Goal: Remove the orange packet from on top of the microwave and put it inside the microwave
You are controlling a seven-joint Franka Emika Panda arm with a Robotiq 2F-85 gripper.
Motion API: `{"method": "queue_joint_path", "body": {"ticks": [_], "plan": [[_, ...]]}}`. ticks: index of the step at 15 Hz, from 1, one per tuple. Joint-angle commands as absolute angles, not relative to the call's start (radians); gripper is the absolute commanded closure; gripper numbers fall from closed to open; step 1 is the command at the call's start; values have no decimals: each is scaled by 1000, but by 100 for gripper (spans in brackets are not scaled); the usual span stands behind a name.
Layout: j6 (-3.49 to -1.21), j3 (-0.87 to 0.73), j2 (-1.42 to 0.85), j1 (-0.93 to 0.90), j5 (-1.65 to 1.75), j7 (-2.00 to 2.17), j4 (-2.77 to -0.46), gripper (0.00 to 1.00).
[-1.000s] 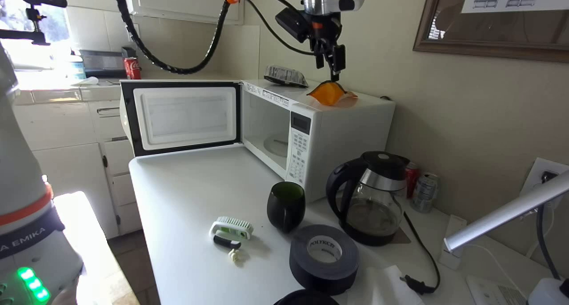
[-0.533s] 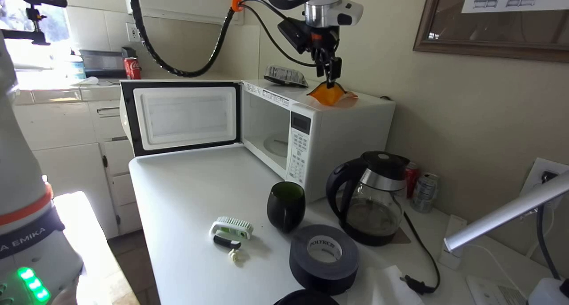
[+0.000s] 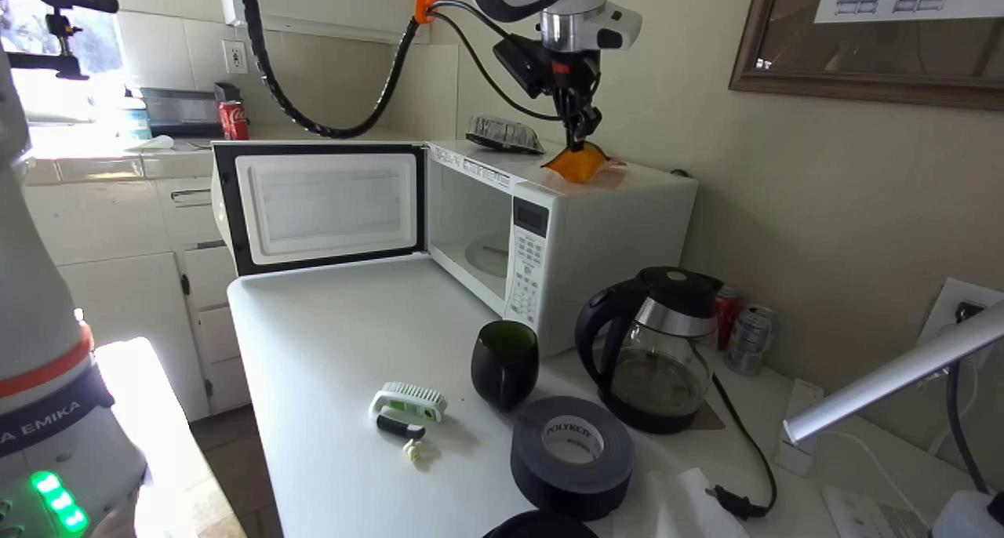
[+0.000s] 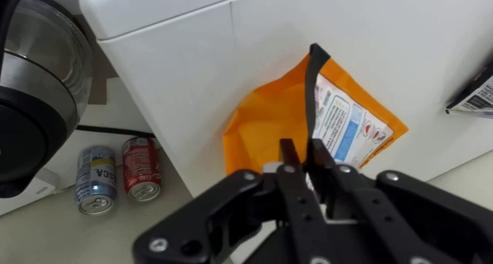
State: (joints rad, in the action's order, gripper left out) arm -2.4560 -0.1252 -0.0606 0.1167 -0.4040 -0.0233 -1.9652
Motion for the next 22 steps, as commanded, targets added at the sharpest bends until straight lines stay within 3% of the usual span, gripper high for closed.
{"method": "queue_joint_path", "body": {"ticks": [1,6,17,22], "plan": [[-2460,-115,-69,123,-430,-36,-1956,100],[-2399,-91,6,113,-470,-92,-1963,99],[-1728,-125,276,94,-344,-159,-1960,99],[-1714,-115,312,89,-340,-180,-2069,99]]}}
